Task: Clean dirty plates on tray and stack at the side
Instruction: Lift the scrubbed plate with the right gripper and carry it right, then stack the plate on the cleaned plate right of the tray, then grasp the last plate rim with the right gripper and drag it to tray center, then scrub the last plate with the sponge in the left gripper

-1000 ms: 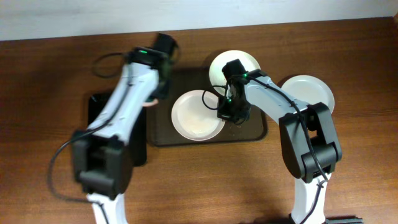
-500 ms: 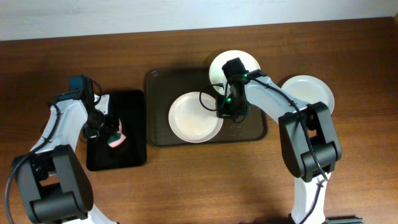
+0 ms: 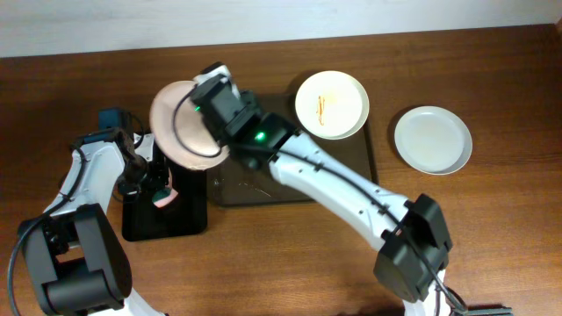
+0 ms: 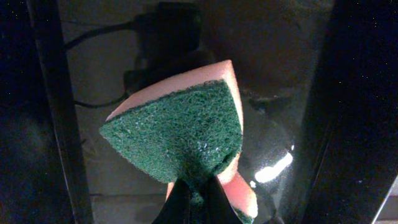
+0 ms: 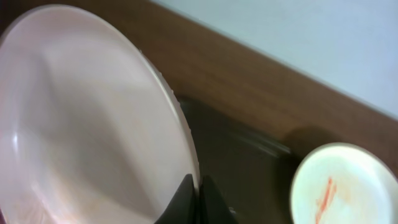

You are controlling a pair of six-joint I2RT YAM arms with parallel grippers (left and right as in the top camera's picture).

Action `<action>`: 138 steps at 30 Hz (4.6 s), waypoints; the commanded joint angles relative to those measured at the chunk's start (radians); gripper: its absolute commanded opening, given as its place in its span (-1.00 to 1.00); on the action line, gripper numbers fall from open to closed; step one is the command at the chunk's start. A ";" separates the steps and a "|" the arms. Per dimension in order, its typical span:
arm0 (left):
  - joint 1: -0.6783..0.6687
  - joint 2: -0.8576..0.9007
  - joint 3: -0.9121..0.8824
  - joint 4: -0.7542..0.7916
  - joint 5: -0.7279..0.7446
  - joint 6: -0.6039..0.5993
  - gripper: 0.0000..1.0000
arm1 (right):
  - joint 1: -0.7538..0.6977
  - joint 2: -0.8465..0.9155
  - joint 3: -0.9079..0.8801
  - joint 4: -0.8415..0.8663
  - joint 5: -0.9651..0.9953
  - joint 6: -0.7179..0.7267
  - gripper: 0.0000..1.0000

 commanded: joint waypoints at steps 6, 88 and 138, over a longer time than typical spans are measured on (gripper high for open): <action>0.001 -0.006 -0.009 0.005 0.007 0.019 -1.00 | 0.077 0.093 0.018 0.169 0.245 -0.137 -0.92; 0.000 -0.006 -0.009 0.049 0.007 0.016 -1.00 | -0.586 0.125 -0.339 -0.296 -0.785 0.394 -0.86; -0.672 0.365 0.462 0.150 0.150 -0.323 -1.00 | -0.544 0.125 -0.333 -0.198 -0.581 0.094 -0.92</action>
